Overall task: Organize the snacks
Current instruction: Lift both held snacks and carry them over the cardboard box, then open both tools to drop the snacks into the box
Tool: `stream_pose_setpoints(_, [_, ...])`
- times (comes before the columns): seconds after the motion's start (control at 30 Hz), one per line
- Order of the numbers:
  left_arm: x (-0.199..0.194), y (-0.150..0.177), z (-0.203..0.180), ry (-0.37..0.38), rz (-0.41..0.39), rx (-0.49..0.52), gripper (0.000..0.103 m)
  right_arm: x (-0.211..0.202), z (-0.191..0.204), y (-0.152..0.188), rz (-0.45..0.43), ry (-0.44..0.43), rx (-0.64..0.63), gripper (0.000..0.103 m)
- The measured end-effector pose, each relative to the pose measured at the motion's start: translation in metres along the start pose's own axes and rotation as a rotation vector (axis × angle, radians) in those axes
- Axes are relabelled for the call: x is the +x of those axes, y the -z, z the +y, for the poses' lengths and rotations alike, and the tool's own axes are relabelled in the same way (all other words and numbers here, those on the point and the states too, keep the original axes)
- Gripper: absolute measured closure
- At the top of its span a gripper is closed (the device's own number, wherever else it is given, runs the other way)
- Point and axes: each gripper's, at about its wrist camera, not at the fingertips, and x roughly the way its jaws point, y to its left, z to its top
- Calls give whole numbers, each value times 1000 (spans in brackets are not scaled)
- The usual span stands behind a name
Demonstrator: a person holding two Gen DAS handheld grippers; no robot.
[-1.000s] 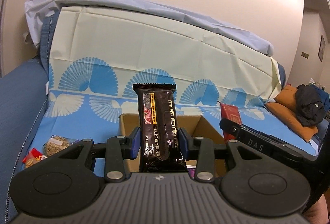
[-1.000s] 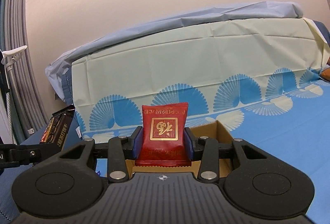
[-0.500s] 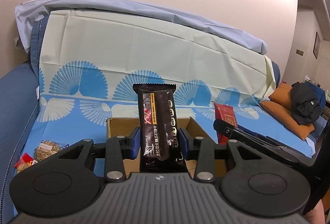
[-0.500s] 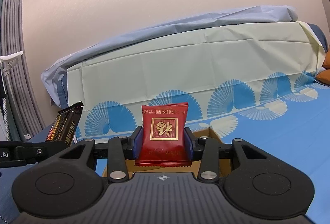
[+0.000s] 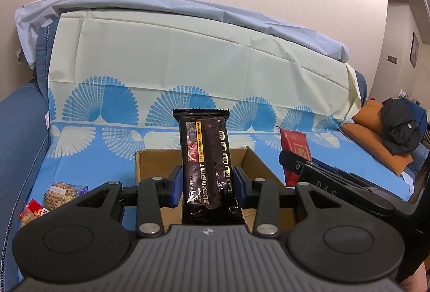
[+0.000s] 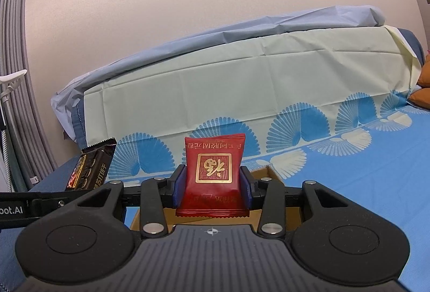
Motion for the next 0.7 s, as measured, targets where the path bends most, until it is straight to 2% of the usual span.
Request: stream_pose_setpoints(0.7, [12,-2,-11,23,10,31,60,-3,-4,-1,-10,15,30,60])
